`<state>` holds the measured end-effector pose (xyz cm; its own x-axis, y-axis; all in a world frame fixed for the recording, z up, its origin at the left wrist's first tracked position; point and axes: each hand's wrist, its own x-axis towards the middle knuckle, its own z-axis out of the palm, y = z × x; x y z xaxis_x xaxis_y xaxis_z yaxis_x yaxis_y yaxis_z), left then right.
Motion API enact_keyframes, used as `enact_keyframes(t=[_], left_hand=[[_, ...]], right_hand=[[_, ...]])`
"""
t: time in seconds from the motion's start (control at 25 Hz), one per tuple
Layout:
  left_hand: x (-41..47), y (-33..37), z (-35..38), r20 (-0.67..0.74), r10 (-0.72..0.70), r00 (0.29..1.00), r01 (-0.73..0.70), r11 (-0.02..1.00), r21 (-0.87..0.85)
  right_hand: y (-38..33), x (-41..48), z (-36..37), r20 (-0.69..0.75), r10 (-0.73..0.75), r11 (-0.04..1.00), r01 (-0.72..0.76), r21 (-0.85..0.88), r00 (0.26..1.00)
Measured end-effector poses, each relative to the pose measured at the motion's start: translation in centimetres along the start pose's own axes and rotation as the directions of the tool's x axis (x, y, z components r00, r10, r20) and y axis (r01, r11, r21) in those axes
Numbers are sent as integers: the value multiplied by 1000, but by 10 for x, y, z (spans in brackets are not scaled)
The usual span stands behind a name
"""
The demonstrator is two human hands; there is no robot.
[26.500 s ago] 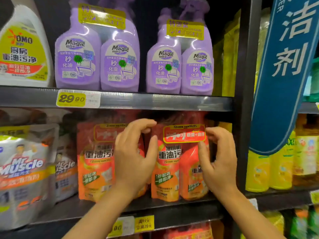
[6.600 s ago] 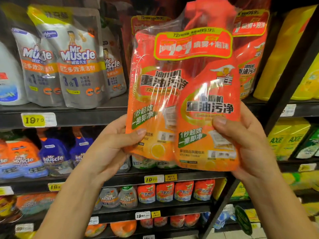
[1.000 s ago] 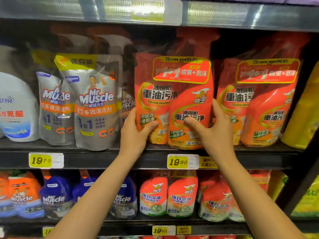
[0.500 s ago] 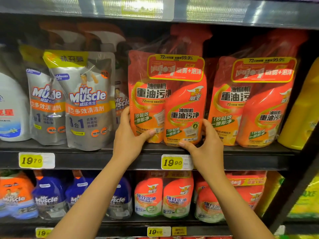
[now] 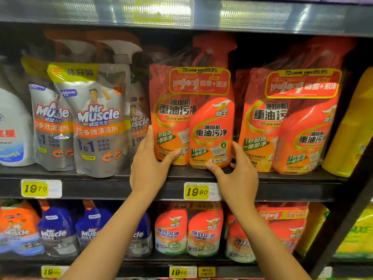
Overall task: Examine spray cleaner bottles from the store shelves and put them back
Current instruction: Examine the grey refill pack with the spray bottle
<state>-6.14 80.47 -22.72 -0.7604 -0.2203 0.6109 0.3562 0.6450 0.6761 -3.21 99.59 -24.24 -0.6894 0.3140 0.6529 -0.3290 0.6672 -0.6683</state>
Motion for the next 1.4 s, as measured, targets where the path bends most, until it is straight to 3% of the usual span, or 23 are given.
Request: enact_keyframes(t=[0.36,0.52,0.64,0.8,1.0,1.28,1.4], left_hand=[[-11,6,-1,-40,60,997,-56,994,93],[-22,6,-21,-93,96,991,-111,978,-174],[-57,-10,-54,-83,35,996,-67,906,-418],[-58,-51,-109,-177,-115,977,10,864,-503],[-18,-109,-175,-266,-38,963,-72,918,-390],[13,-146,-190,-83,32,996,-44,988,-147],[18,-145,-182,-51,31,998,-31,1000,-1]], right_hand=[[-2,-8,-1,-36,-58,990,53,-130,998],[-3,-12,-5,-39,-112,992,109,-69,993],[-13,-31,-7,-159,-230,973,229,-23,960],[-48,-59,15,-172,-221,965,241,106,960],[-118,-79,74,-103,-105,950,130,283,989],[-177,-76,141,161,11,967,-51,248,987],[-187,-82,156,124,50,980,-72,184,991]])
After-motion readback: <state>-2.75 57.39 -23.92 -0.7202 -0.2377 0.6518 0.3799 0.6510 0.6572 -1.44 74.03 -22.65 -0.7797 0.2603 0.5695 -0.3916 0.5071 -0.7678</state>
